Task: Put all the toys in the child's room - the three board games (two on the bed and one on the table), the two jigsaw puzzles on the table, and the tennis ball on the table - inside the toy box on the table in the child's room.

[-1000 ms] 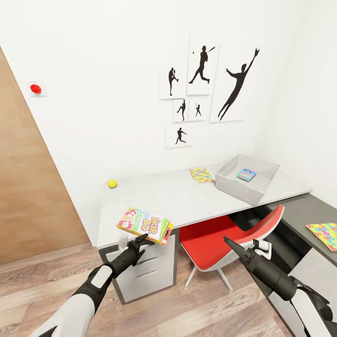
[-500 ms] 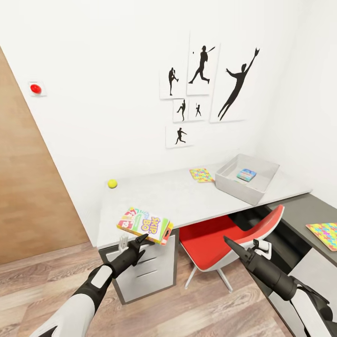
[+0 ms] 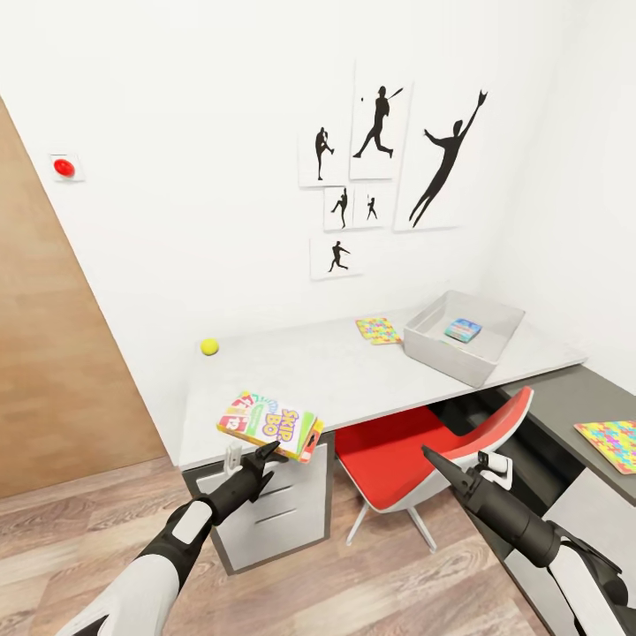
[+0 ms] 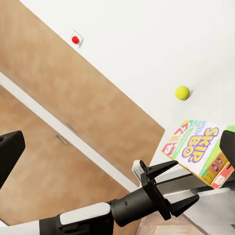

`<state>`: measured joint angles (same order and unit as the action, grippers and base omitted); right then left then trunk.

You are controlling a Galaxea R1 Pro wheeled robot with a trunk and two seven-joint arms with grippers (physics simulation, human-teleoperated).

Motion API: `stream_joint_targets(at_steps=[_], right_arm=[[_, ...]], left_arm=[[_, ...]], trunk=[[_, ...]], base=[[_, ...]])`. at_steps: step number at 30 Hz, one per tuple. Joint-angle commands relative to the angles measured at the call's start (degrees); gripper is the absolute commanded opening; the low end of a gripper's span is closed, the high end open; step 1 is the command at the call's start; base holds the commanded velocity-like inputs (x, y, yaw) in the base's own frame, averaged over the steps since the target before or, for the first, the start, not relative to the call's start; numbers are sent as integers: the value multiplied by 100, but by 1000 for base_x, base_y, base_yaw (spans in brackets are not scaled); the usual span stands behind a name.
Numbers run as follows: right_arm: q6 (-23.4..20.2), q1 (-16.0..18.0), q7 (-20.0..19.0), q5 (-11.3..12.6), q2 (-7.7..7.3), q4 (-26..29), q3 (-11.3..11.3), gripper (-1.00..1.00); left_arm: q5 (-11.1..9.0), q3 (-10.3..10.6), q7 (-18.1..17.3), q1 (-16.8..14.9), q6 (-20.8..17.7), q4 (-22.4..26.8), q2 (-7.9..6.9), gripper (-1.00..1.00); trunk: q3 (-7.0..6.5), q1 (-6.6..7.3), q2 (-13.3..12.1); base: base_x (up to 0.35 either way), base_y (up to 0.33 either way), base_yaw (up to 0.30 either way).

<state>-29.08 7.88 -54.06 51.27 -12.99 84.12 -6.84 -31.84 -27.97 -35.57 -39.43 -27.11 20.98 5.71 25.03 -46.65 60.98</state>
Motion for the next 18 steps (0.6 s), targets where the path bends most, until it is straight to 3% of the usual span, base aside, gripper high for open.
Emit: stream_joint_targets(at_steps=[1, 8, 18], right_arm=[[-45, 3, -2, 41, -2, 0, -1, 100], [-45, 3, -6, 41, -2, 0, -1, 100], [-45, 3, -8, 41, -2, 0, -1, 100]], left_arm=[[-24, -25, -2, -3, -43, 3, 6, 100], [-19, -25, 5, -3, -43, 3, 9, 100], [-15, -25, 5, -3, -23, 3, 26, 100]], trunk=[[6, 0, 4], [6, 0, 4], [6, 0, 4]], base=[[0, -5, 0], [0, -45, 0], [0, -134, 0]])
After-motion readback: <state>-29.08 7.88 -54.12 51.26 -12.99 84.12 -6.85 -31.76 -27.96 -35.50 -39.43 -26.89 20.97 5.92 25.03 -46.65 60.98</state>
